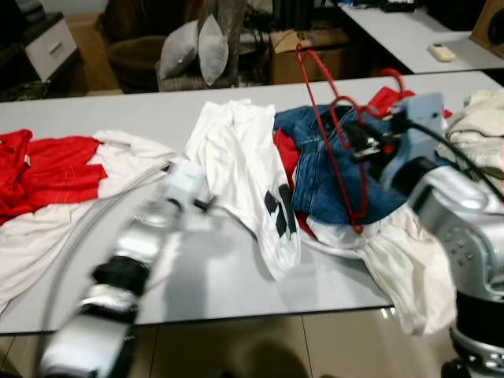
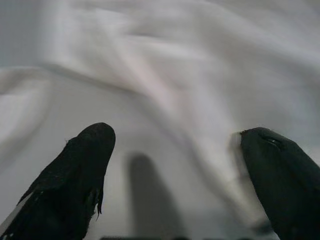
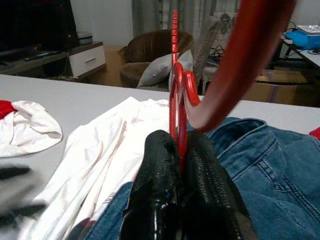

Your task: Hang hanger

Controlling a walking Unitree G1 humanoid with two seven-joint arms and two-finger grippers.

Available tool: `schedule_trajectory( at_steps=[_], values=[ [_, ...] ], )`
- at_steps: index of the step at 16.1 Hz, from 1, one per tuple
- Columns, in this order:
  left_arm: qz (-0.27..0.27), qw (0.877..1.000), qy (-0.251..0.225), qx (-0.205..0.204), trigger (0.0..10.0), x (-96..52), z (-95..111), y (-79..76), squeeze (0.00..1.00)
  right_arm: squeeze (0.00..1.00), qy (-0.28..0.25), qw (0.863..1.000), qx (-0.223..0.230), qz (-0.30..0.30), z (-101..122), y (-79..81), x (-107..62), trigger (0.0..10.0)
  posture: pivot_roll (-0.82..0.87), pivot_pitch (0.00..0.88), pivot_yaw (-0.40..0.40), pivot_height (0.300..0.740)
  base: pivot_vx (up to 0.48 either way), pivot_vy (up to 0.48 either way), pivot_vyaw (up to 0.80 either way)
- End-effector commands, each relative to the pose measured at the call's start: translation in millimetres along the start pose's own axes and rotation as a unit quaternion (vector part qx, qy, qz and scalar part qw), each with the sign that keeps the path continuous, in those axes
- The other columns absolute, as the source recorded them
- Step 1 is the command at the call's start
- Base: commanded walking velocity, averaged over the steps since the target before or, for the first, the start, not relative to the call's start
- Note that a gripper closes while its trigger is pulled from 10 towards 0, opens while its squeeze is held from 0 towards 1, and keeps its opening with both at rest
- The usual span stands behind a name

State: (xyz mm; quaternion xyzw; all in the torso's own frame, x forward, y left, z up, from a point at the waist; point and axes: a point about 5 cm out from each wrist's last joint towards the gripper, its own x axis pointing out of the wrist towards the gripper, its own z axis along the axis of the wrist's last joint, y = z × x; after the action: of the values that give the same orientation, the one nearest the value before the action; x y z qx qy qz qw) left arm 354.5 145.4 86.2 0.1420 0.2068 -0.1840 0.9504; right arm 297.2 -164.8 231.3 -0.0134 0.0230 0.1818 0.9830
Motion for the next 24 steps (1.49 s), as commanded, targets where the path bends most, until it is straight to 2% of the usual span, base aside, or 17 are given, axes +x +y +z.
schedule_trajectory(
  at_steps=[1,2,4,5,6,8,11,12,13,14,15,16,18,19,20,22,24],
  values=[
    [-0.051,0.999,-0.004,0.015,10.0,5.7,3,-17.7,0.00,0.00,-0.007,1.000,-0.014,0.006,2,5.8,-2.7,10.0,-0.19,0.000,0.080,0.740,0.000,0.000,0.00],
    [-0.077,0.997,-0.006,0.014,10.0,7.7,3,-27.2,0.00,0.00,-0.007,1.000,-0.017,0.008,2,6.7,-3.3,10.0,-0.20,0.000,0.087,0.740,0.000,0.000,0.00],
    [-0.199,0.980,0.000,0.027,10.0,9.3,-2,-63.9,0.00,0.00,-0.012,1.000,-0.022,0.009,2,8.6,-5.9,10.0,-0.21,0.000,0.099,0.740,0.000,0.000,0.00],
    [-0.221,0.974,-0.005,0.042,10.0,8.4,-4,-70.6,0.00,0.00,-0.015,1.000,-0.023,0.008,3,8.6,-6.8,10.0,-0.21,0.000,0.100,0.740,0.000,0.000,0.00],
    [-0.228,0.972,-0.021,0.052,10.0,8.0,-2,-72.1,0.00,0.00,-0.017,1.000,-0.022,0.007,3,8.5,-7.2,10.0,-0.21,0.000,0.100,0.740,0.000,0.000,0.00],
    [-0.215,0.973,-0.063,0.045,10.0,4.0,6,-58.9,0.00,0.00,-0.018,1.000,-0.023,0.005,3,8.6,-8.2,10.0,-0.20,0.000,0.092,0.740,0.000,0.000,0.00],
    [-0.226,0.966,-0.116,0.052,10.0,-23.5,14,-32.9,0.00,0.00,-0.049,0.999,-0.010,-0.009,8,9.2,-10.0,10.0,-0.19,0.000,0.092,0.740,0.000,0.000,0.00],
    [-0.228,0.962,-0.144,0.040,10.0,-43.2,24,-22.9,1.00,0.00,-0.057,0.998,0.003,-0.018,9,8.1,-10.2,10.0,-0.18,0.000,0.089,0.740,0.000,0.000,0.00],
    [-0.231,0.960,-0.153,0.035,10.0,-50.0,27,-20.8,1.00,0.00,-0.058,0.998,0.009,-0.016,10,8.2,-10.5,10.0,-0.17,0.000,0.089,0.740,0.000,0.000,0.00],
    [-0.206,0.959,-0.195,0.017,10.0,-67.7,39,-10.8,1.00,0.00,-0.068,0.997,0.018,-0.018,11,8.6,-11.4,10.0,-0.16,0.000,0.089,0.740,0.000,0.000,0.00],
    [-0.185,0.957,-0.224,0.002,10.0,-77.5,46,-5.3,1.00,0.00,-0.073,0.997,0.020,-0.018,11,9.1,-12.0,10.0,-0.16,0.000,0.088,0.740,0.000,0.000,0.00],
    [-0.109,0.960,-0.258,-0.032,10.0,-94.4,55,6.6,1.00,0.00,-0.073,0.997,0.024,-0.015,8,11.3,-13.3,10.0,-0.15,0.000,0.090,0.740,0.000,0.000,0.00],
    [-0.041,0.956,-0.287,-0.052,10.0,-108.7,59,11.7,1.00,0.00,-0.059,0.997,0.034,-0.028,-1,12.1,-15.2,10.0,-0.14,0.000,0.084,0.740,0.000,0.000,0.00],
    [0.031,0.956,-0.282,-0.070,10.0,-120.1,54,12.3,1.00,0.00,-0.045,0.998,0.033,-0.042,-13,15.0,-18.8,10.0,-0.13,0.000,0.087,0.740,0.000,0.000,0.00],
    [0.059,0.959,-0.265,-0.079,10.0,-124.5,47,8.6,1.00,0.00,-0.040,0.998,0.032,-0.045,-21,17.9,-21.5,10.0,-0.13,0.000,0.091,0.740,0.000,0.431,0.00],
    [0.060,0.966,-0.243,-0.060,10.0,-123.8,37,-0.6,0.64,0.00,-0.035,0.998,0.018,-0.046,-26,22.1,-24.9,10.0,-0.13,0.000,0.091,0.740,0.000,0.480,0.00],
    [0.057,0.970,-0.229,-0.060,10.0,-118.2,34,-5.6,0.60,0.00,-0.057,0.997,0.022,-0.049,-26,25.9,-29.6,10.0,-0.14,0.000,0.091,0.740,0.000,0.433,0.00]
  ],
)
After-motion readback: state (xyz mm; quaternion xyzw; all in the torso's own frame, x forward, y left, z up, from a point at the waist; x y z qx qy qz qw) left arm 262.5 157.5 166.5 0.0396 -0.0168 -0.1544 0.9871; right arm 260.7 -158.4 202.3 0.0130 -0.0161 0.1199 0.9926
